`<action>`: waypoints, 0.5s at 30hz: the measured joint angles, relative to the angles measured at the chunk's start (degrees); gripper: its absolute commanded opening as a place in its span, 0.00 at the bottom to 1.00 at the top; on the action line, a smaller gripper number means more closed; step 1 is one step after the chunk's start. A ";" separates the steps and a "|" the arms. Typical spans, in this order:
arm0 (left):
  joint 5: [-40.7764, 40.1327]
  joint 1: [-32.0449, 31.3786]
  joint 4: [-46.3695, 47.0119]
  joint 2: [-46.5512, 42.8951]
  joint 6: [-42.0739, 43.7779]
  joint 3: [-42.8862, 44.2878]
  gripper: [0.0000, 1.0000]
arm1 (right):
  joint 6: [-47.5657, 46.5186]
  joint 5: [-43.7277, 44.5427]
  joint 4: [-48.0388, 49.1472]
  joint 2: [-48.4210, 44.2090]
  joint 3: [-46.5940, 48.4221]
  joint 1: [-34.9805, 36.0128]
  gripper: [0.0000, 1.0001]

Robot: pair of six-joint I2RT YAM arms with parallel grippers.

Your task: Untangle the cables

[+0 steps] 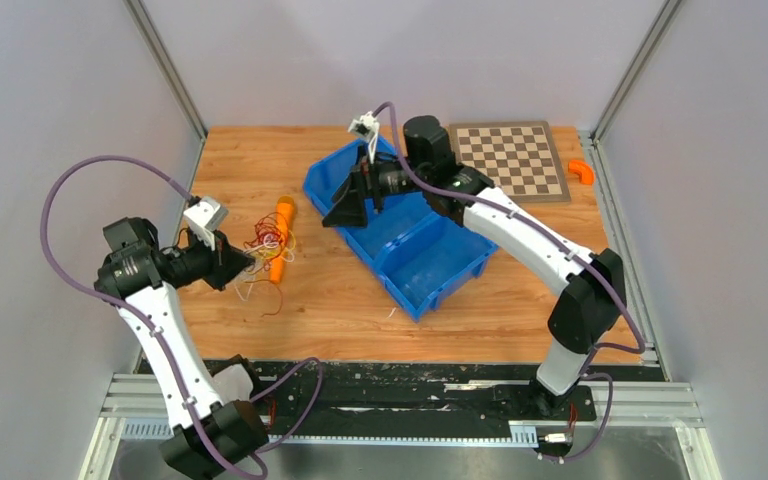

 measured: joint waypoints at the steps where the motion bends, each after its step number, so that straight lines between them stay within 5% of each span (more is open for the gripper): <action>1: 2.75 -0.13 -0.35 -1.31 0.11 0.33 0.21 | 0.02 0.07 0.07 0.74 0.00 1.09 1.00; 5: 10.16 -3.48 -0.09 -5.25 -1.27 0.61 0.22 | 0.74 -0.07 -0.13 4.98 0.94 5.55 1.00; 7: 11.45 -7.82 1.90 -7.04 -3.91 0.50 0.21 | 1.79 -0.48 -0.07 7.72 2.60 7.48 0.89; 10: 10.40 -13.62 7.61 -10.40 -8.63 -1.36 0.18 | 2.95 -1.57 0.13 10.05 3.87 9.60 0.29; 12: 8.44 -15.98 10.58 -12.66 -11.06 -2.95 0.22 | 3.32 -2.56 0.20 10.40 4.17 10.58 0.01; 14: 6.45 -16.81 12.22 -14.14 -12.35 -3.67 0.63 | 3.61 -3.58 0.57 10.29 4.24 11.06 0.00; 15: 5.84 -16.98 12.59 -14.64 -12.41 -3.67 0.73 | 3.39 -3.78 0.76 10.21 4.22 11.08 0.00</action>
